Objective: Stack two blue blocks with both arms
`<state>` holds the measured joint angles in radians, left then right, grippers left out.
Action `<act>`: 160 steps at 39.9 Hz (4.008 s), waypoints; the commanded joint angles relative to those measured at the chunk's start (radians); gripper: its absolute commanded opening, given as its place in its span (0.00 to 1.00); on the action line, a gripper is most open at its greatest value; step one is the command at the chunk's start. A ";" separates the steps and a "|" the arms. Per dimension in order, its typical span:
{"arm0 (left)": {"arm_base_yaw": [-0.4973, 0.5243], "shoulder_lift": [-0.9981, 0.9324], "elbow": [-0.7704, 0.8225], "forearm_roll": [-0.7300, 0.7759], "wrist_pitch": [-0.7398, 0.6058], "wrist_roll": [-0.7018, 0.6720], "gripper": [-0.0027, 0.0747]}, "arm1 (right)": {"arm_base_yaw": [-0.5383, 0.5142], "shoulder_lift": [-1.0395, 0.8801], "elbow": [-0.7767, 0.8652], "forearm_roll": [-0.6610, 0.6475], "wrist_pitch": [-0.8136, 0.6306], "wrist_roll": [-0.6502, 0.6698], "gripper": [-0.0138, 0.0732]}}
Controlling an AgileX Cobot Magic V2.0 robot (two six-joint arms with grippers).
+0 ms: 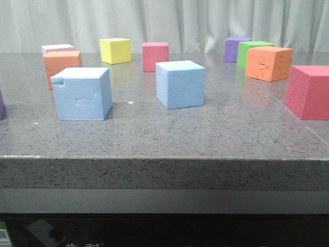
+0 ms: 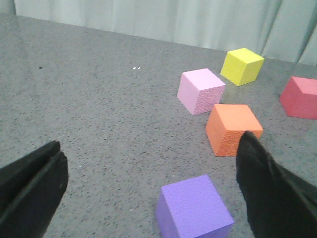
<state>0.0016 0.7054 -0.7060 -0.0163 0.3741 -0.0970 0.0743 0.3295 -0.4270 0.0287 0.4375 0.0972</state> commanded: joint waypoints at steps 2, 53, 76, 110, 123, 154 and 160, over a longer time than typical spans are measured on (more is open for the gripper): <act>-0.107 0.060 -0.104 -0.013 -0.079 0.011 0.90 | -0.005 0.007 -0.026 -0.015 -0.087 -0.012 0.04; -0.504 0.933 -0.753 -0.065 0.592 -0.068 0.90 | -0.005 0.007 -0.026 0.007 -0.083 -0.012 0.04; -0.504 0.955 -0.762 -0.067 0.596 -0.068 0.44 | -0.005 0.007 -0.026 0.007 -0.083 -0.012 0.04; -0.572 1.151 -1.463 -0.102 0.910 -0.031 0.42 | -0.005 0.007 -0.026 0.008 -0.082 -0.012 0.04; -0.654 1.235 -1.494 -0.097 0.910 -0.029 0.42 | -0.005 0.007 -0.026 0.008 -0.082 -0.012 0.04; -0.662 1.249 -1.459 -0.136 0.912 -0.029 0.42 | -0.005 0.007 -0.026 0.008 -0.082 -0.012 0.04; -0.662 1.249 -1.438 -0.138 0.912 -0.029 0.42 | -0.005 0.007 -0.026 0.008 -0.082 -0.012 0.04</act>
<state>-0.6540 2.0086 -2.1262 -0.1348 1.2567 -0.1228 0.0743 0.3295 -0.4270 0.0370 0.4375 0.0932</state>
